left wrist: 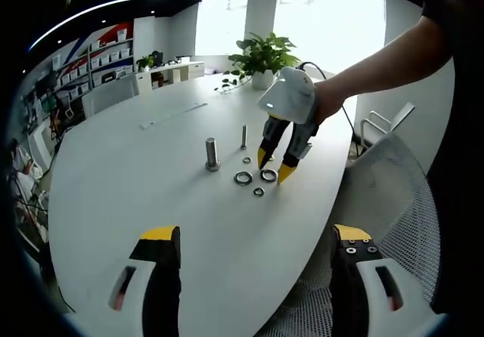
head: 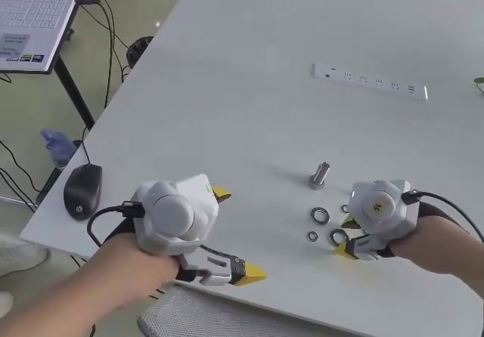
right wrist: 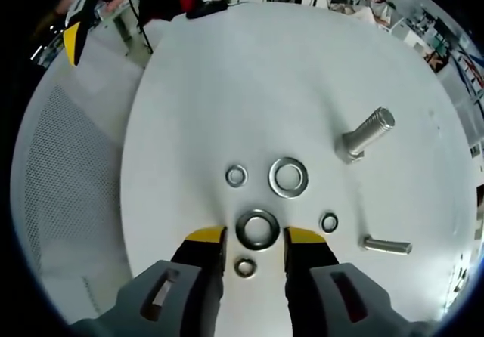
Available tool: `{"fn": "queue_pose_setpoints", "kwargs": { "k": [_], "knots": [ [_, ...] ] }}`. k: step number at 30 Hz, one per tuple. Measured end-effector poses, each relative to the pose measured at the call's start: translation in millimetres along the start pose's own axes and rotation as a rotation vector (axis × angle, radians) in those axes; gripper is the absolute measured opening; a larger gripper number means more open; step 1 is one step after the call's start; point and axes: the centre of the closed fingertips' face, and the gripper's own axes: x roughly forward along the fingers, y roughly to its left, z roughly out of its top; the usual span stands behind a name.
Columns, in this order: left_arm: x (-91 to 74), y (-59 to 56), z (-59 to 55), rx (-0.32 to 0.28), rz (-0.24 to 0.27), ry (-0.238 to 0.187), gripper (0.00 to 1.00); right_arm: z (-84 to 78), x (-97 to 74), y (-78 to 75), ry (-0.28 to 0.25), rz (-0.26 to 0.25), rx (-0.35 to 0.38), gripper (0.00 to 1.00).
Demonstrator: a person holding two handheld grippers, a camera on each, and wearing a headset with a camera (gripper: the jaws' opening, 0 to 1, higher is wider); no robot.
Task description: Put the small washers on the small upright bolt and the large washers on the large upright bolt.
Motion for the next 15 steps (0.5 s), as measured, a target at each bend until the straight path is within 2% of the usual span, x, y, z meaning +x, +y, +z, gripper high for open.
{"fn": "queue_pose_setpoints", "kwargs": {
  "k": [8, 13, 15],
  "knots": [
    [-2.6, -5.1, 0.2, 0.005, -0.024, -0.005, 0.81, -0.2, 1.6, -0.6, 0.087, -0.004, 0.019, 0.25],
    [-4.4, -5.0, 1.8, 0.013, -0.029, -0.006, 0.8, -1.1, 1.8, 0.7, 0.126, -0.008, -0.008, 0.24],
    [-6.6, -4.8, 4.0, 0.017, -0.028, -0.006, 0.79, -1.3, 1.6, 1.1, 0.148, -0.006, -0.041, 0.24]
  ]
}}
